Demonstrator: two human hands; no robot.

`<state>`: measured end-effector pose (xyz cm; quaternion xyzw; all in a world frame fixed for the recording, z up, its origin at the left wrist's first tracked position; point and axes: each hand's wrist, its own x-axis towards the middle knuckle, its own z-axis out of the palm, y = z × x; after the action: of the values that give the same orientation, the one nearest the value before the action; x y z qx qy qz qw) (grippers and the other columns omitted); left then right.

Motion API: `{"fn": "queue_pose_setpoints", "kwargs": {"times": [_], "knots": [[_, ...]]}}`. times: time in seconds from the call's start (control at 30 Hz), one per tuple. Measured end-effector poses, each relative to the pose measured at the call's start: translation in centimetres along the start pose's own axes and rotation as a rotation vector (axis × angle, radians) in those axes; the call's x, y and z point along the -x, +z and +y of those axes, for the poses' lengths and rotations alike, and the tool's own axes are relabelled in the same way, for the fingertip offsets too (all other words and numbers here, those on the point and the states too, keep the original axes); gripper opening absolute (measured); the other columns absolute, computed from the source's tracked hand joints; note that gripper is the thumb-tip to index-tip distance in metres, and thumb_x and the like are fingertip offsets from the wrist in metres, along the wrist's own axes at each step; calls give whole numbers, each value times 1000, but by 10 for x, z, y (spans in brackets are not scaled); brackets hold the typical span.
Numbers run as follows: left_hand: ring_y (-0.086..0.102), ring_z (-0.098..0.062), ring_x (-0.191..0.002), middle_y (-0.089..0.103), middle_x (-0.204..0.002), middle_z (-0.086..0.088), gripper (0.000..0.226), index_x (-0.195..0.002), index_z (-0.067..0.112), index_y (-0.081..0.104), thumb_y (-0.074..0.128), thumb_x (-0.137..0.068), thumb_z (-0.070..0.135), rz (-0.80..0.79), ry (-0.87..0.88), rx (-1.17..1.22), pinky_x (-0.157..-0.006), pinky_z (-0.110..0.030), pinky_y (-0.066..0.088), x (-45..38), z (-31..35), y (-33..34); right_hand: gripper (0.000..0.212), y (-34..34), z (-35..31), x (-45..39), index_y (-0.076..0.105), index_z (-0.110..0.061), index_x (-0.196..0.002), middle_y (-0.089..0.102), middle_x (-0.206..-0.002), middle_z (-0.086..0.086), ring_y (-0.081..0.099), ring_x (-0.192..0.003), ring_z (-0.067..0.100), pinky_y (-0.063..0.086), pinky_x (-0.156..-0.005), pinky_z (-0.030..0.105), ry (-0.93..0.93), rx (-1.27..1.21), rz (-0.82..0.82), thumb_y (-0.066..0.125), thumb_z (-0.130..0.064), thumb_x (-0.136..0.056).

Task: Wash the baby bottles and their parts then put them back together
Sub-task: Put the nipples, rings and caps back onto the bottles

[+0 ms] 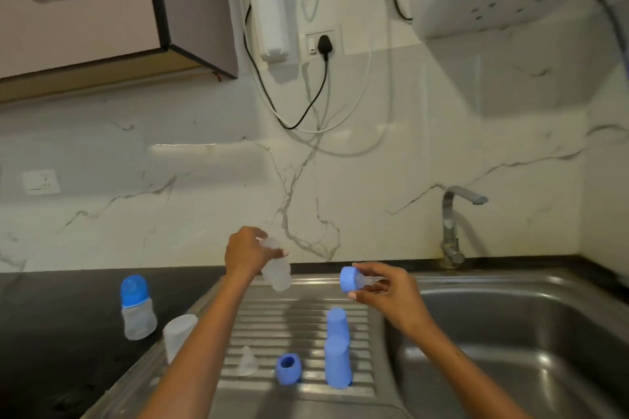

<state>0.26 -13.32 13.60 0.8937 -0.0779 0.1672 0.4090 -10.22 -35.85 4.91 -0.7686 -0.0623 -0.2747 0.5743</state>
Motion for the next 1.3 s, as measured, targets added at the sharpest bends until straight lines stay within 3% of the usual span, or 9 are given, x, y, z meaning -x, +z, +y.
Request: {"fn": "queue_pose_setpoints", "kwargs": {"times": [0.2, 0.33, 0.5, 0.67, 0.8, 0.93, 1.03, 1.17, 1.3], "knots": [[60, -27, -108, 64, -118, -14, 63, -117, 5, 64, 87, -65, 32, -90, 25, 227, -81, -26, 45, 34, 59, 52, 44, -75, 13, 18, 67, -25, -102, 70, -100, -3, 70, -85, 14, 53, -71, 17, 78, 29, 139, 85, -4, -67], [64, -18, -79, 66, -106, -15, 35, -96, 5, 67, 82, -72, 27, -251, -139, 522, -63, -22, 52, 56, 74, 90, 43, -109, 26, 34, 68, -20, -106, 68, -100, -4, 66, -92, 15, 48, -74, 16, 127, 66, 240, 85, -10, -68], [59, -28, -108, 64, -117, -13, 57, -120, 3, 61, 83, -73, 26, -57, 131, 244, -88, -32, 46, 81, 77, 128, 45, -128, 37, 39, 68, -10, -113, 64, -96, -3, 58, -91, 10, 42, -67, 8, 167, 150, 352, 83, -12, -71], [62, -29, -103, 64, -114, -18, 50, -122, 5, 59, 78, -79, 22, -142, -19, 523, -88, -44, 54, 91, 65, 149, 48, -119, 42, 31, 65, -11, -118, 62, -103, 0, 60, -98, 18, 57, -82, 36, 232, 93, 314, 82, -11, -73], [62, -31, -104, 62, -114, -20, 45, -121, 4, 58, 74, -81, 20, -230, -152, 758, -79, -41, 58, 99, 49, 165, 36, -109, 45, 24, 63, -16, -107, 64, -105, 8, 63, -95, 21, 56, -61, 26, 264, -58, 268, 78, -7, -76], [63, -30, -104, 58, -118, -17, 47, -120, 5, 51, 72, -82, 24, -346, -183, 880, -75, -33, 58, 108, 40, 173, 31, -108, 54, 22, 64, -16, -104, 68, -106, 11, 69, -91, 22, 58, -60, 28, 316, -206, 214, 74, -1, -79], [67, -29, -99, 60, -118, -18, 58, -123, 4, 48, 75, -77, 25, -469, -199, 901, -87, -38, 56, 109, 34, 171, 30, -117, 59, 20, 67, -15, -108, 70, -104, 14, 71, -83, 20, 57, -63, 30, 355, -314, 163, 72, -4, -81], [66, -29, -102, 60, -117, -18, 70, -121, 4, 51, 81, -63, 27, -594, -129, 892, -87, -40, 56, 108, 30, 165, 26, -124, 63, 18, 68, -14, -110, 70, -105, 15, 69, -90, 24, 56, -66, 29, 385, -357, 104, 69, -12, -84], [67, -22, -97, 68, -108, -14, 56, -112, 9, 64, 86, -62, 24, -632, 52, 749, -79, -36, 58, 111, 38, 166, 26, -133, 59, 14, 72, -15, -106, 72, -102, 12, 68, -91, 22, 56, -69, 29, 376, -377, 37, 72, -18, -80]]}}
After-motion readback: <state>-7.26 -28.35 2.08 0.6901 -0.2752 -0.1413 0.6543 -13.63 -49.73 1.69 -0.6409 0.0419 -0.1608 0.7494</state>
